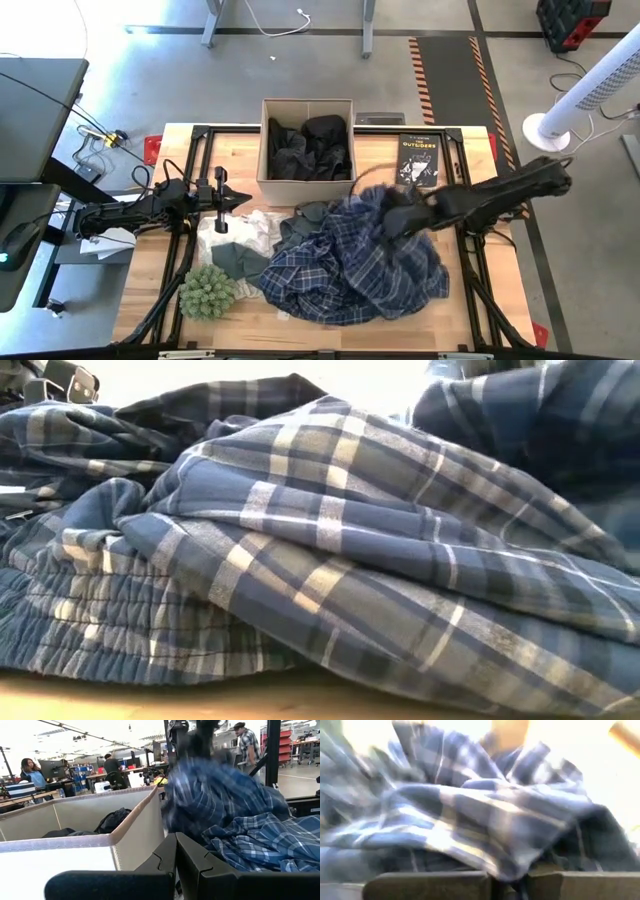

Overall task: Sort clothes
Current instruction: Put the blue long sleeve polo into the white bin

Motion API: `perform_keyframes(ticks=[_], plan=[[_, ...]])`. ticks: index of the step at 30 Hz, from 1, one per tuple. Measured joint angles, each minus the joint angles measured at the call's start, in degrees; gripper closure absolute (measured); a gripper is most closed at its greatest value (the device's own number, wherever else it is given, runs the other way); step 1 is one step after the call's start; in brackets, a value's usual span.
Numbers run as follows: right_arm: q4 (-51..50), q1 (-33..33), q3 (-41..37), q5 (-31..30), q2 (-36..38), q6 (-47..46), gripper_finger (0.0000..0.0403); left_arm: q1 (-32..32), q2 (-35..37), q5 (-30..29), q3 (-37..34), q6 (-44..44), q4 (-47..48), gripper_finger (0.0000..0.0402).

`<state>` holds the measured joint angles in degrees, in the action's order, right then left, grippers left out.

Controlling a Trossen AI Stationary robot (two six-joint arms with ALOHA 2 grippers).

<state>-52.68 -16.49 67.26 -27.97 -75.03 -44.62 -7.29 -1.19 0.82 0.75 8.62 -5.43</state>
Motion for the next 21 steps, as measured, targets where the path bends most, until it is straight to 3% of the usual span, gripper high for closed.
perform_keyframes(ticks=[5, 9, 12, 15, 18, 21], plan=[[7.09, 0.24, 12.55, -12.08, 5.65, 13.67, 0.0397, -0.01, -0.02, 0.01, 0.0, 0.0, 0.01, 0.04], [31.64, 2.14, 19.21, -15.24, 7.22, 36.66, 0.0398, -0.02, -0.02, 0.0, 0.0, -0.02, 0.02, 0.04], [56.88, 5.6, 20.79, -7.89, 6.23, 54.16, 0.0397, 0.0, -0.02, 0.0, 0.0, -0.01, 0.02, 0.04], [79.87, 11.71, 21.56, 2.59, 2.94, 64.82, 0.0397, -0.01, -0.02, 0.02, 0.0, -0.01, 0.02, 0.04], [94.23, 19.93, 24.54, 13.89, -3.09, 63.89, 0.0397, -0.01, -0.02, 0.0, 0.0, -0.01, 0.04, 0.04], [92.55, 27.65, 30.61, 22.64, -11.17, 56.48, 0.0397, -0.02, -0.02, 0.0, 0.0, 0.0, 0.05, 0.04]])
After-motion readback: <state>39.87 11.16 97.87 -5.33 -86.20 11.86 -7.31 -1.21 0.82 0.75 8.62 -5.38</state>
